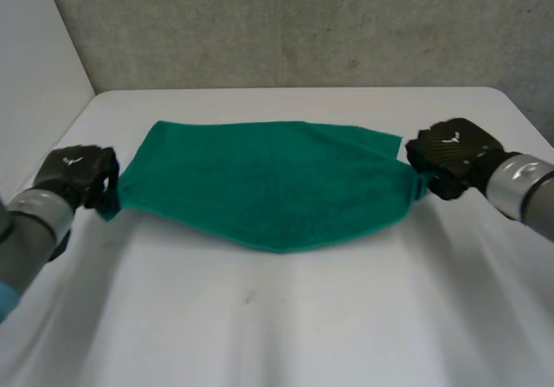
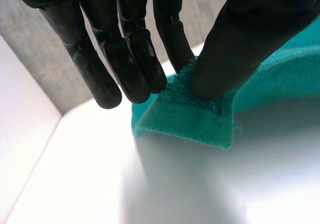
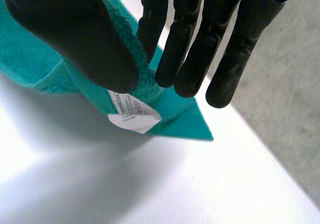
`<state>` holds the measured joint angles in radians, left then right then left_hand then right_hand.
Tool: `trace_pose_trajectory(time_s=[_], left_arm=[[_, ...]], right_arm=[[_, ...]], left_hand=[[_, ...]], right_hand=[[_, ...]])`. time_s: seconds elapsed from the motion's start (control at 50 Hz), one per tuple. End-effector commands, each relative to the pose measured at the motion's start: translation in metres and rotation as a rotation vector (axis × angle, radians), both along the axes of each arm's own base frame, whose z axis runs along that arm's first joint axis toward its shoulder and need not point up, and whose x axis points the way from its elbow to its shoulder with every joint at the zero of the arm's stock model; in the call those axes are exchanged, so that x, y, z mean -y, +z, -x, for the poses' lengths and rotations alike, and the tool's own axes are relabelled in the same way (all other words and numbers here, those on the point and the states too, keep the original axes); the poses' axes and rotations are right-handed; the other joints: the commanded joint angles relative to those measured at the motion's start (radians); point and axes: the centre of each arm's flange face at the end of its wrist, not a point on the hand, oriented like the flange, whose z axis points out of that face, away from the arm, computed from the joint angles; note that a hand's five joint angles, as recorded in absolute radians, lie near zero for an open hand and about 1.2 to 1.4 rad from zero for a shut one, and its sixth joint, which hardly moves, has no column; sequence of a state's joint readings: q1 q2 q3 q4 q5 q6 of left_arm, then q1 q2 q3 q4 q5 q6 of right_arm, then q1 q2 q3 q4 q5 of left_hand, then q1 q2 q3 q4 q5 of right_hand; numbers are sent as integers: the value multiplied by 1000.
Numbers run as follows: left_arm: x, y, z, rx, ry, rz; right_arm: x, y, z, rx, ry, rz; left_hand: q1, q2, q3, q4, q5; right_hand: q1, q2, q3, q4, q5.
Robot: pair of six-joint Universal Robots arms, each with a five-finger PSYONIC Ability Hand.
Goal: Fold the towel.
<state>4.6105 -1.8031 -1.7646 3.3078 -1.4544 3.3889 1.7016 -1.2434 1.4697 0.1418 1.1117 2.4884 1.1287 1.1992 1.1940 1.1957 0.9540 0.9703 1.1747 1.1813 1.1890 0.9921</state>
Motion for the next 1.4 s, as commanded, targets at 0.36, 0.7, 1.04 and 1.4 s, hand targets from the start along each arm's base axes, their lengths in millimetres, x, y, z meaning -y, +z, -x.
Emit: trace_pose_trajectory(time_s=[0.36, 0.7, 1.04, 1.4], left_arm=[[-25, -2, -3, 196, -159, -40], [84, 169, 59, -6, -7, 670], [72, 164, 42, -176, 54, 691], [47, -11, 40, -47, -7, 182]], right_arm=[[-16, -29, 38, -272, -53, -177], [87, 144, -7, 107, -254, 629], [54, 153, -15, 310, -58, 672], [51, -37, -14, 76, 88, 173]], left_hand=[[268, 197, 202, 201, 268], [268, 197, 202, 201, 268], [268, 197, 202, 201, 268], [268, 197, 202, 201, 268]], right_hand=[[426, 222, 215, 207, 230], [426, 222, 215, 207, 230], [426, 222, 215, 207, 230], [426, 222, 215, 207, 230]])
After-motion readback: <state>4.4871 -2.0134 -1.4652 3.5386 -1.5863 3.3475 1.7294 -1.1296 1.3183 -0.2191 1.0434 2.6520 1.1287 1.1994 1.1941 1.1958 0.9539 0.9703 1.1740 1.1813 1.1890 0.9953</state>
